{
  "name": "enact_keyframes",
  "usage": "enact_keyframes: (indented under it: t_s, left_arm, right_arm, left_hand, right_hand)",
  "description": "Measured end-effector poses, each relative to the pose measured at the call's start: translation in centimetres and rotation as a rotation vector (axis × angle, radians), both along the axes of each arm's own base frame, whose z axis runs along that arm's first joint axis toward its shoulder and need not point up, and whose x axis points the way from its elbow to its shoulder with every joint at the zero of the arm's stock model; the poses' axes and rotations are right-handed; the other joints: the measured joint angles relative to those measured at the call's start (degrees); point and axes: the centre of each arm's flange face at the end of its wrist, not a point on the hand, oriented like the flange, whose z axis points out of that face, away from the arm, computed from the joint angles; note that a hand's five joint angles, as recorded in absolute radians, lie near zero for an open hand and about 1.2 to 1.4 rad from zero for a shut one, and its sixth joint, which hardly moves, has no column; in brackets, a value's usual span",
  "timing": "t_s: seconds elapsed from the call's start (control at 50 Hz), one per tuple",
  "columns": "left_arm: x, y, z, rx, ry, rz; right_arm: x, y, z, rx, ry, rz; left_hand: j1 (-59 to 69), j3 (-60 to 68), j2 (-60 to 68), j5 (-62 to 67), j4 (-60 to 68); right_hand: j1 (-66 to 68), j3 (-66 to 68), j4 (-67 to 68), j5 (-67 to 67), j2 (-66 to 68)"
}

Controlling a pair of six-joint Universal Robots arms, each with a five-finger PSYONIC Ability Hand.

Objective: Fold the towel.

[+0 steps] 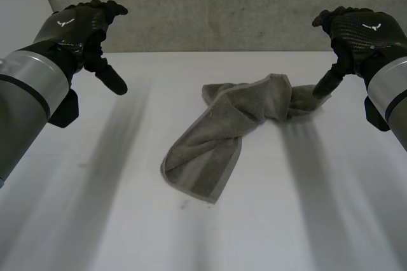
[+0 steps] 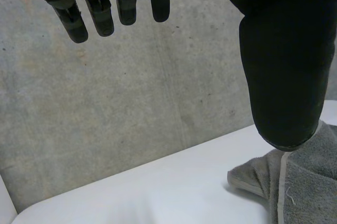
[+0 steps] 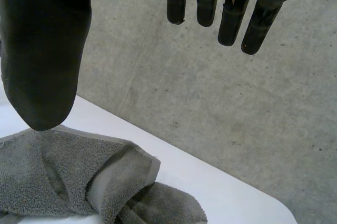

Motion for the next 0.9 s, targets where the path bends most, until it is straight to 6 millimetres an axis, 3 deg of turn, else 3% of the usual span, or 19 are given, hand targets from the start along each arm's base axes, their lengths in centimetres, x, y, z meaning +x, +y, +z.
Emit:
enact_keyframes:
  t_s: [0.1, 0.22, 0.44, 0.62, 0.76, 0.9]
  left_arm:
    - [-0.4, -0.3, -0.8, 0.021, -0.011, -0.009]
    - [-2.1, -1.8, -4.1, 0.087, -0.043, -0.043]
    - [-6.8, -5.5, -12.7, 0.234, -0.098, -0.189]
    - [-9.9, -8.6, -19.4, 0.287, -0.121, -0.238]
    - [-11.9, -9.3, -21.5, 0.275, -0.121, -0.261]
    - [-13.8, -8.1, -21.0, 0.254, -0.118, -0.303]
  right_arm:
    - [0.0, 0.0, -0.1, 0.002, 0.002, 0.001]
    - [0.1, -0.1, -0.6, 0.011, 0.026, 0.009]
    - [0.6, -1.1, -3.2, 0.061, 0.120, 0.026]
    - [1.8, -2.3, -7.6, 0.176, 0.164, 0.147]
    - [1.7, -3.5, -10.4, 0.247, 0.163, 0.203]
    - [0.6, -5.4, -11.6, 0.245, 0.152, 0.165]
  left_hand:
    - [0.00, 0.00, 0.00, 0.00, 0.00]
    - [0.00, 0.00, 0.00, 0.00, 0.00]
    - [0.00, 0.00, 0.01, 0.00, 0.00]
    - [0.17, 0.24, 0.34, 0.00, 0.27]
    - [7.02, 6.89, 7.28, 5.25, 6.91]
    - [41.16, 41.07, 41.97, 39.20, 41.11]
  right_hand:
    - [0.00, 0.00, 0.00, 0.00, -0.01]
    - [0.00, 0.00, 0.00, 0.00, -0.01]
    - [0.00, 0.00, 0.00, 0.00, -0.01]
    - [0.00, 0.00, 0.00, 0.00, -0.01]
    - [0.00, 0.00, 0.00, 0.00, 0.00]
    - [0.00, 0.00, 0.00, 0.00, 0.00]
